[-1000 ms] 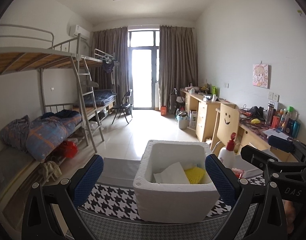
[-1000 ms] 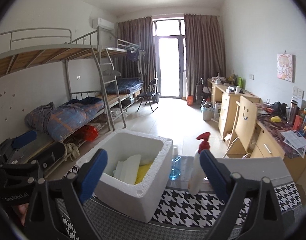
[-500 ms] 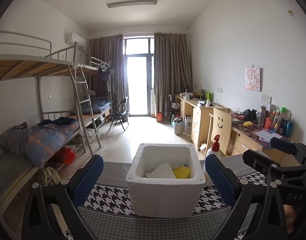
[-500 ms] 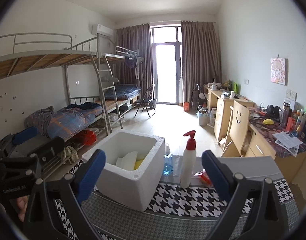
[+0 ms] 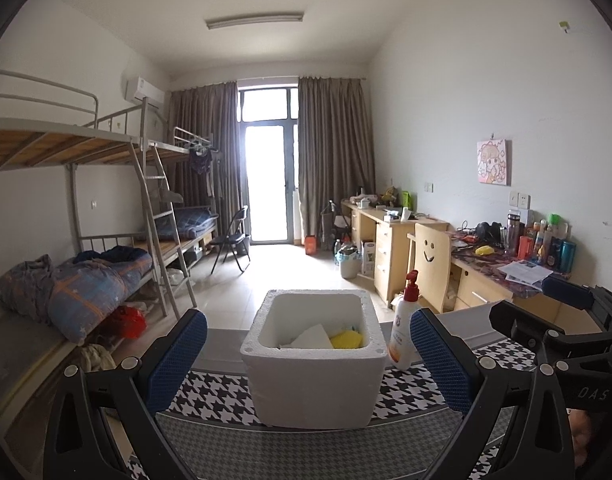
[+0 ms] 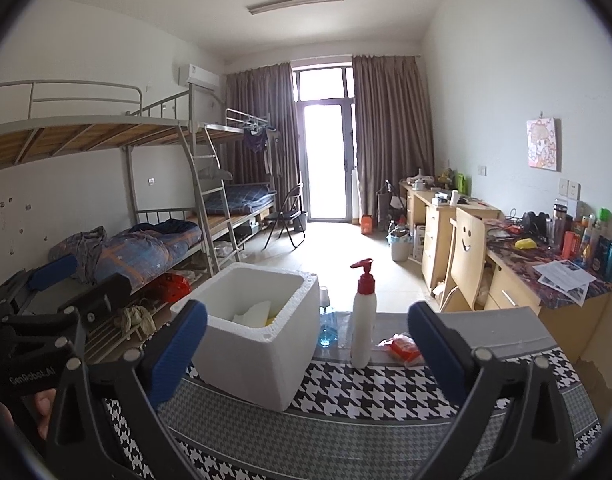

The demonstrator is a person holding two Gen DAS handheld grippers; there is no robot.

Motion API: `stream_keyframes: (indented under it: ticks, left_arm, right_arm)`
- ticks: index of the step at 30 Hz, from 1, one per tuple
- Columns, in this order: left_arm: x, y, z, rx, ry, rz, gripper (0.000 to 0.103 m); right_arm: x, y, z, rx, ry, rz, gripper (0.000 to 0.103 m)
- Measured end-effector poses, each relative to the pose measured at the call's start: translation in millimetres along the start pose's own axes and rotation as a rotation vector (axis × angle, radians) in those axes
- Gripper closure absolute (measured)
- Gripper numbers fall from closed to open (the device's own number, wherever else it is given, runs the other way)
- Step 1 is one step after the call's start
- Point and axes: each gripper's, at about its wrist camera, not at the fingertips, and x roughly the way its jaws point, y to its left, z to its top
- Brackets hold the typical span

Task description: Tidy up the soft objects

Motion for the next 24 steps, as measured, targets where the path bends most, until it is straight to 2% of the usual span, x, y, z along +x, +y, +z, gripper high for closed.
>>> stream_keyframes:
  ticks: [11, 24]
  left_arm:
    - [-10, 0, -16, 0.015, -0.010, 0.008, 0.001]
    - [-23, -4, -28, -0.006, -0.010, -0.018, 0.001]
  right_arm:
    - [-18, -1, -14, -0.017, -0.036, -0.024, 0.001]
    - [-31, 1, -29, -0.026, -0.059, -0.034, 0.001]
